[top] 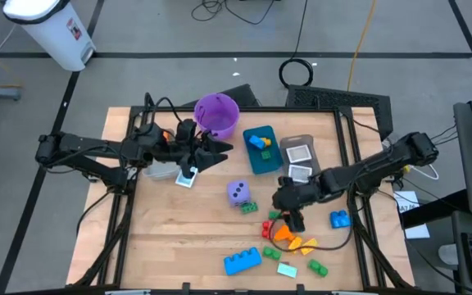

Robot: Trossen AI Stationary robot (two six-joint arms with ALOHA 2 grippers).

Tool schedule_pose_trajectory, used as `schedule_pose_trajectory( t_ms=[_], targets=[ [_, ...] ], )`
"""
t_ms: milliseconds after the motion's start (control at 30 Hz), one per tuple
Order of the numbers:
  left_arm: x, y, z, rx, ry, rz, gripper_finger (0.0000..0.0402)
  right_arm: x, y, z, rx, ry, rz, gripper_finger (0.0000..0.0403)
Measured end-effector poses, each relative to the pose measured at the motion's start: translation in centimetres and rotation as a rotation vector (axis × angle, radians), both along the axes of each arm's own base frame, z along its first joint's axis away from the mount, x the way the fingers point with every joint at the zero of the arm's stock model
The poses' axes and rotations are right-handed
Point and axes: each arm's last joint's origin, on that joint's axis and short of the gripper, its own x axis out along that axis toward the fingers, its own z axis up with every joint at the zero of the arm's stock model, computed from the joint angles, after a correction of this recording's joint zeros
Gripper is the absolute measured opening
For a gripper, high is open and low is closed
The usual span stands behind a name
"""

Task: Pick & Place Toys
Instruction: Put the green game piece into the blue bin

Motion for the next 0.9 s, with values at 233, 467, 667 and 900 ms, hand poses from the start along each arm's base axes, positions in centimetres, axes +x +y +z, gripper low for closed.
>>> schedule_pose_trajectory(
  t_ms=[233, 467, 667, 900],
  targets=[
    [0.0, 0.0, 0.0, 0.013, -0.001, 0.004, 0.0255, 0.8, 1.0, -2.4, -0.023, 0.083, 0.025, 0.0226],
    [0.0, 0.0, 0.0, 0.013, 0.000, 0.004, 0.0255, 1.3, 0.8, -3.0, -0.032, 0.103, 0.010, 0.0226],
    [0.1, 0.0, -0.2, 0.014, 0.023, 0.004, 0.0255, 0.9, 0.5, -4.2, -0.023, 0.120, -0.014, 0.0226],
    [0.1, 0.0, -0.3, 0.015, 0.036, 0.004, 0.0255, 0.0, 0.1, -6.3, 0.011, 0.156, -0.094, 0.0226]
  ],
)
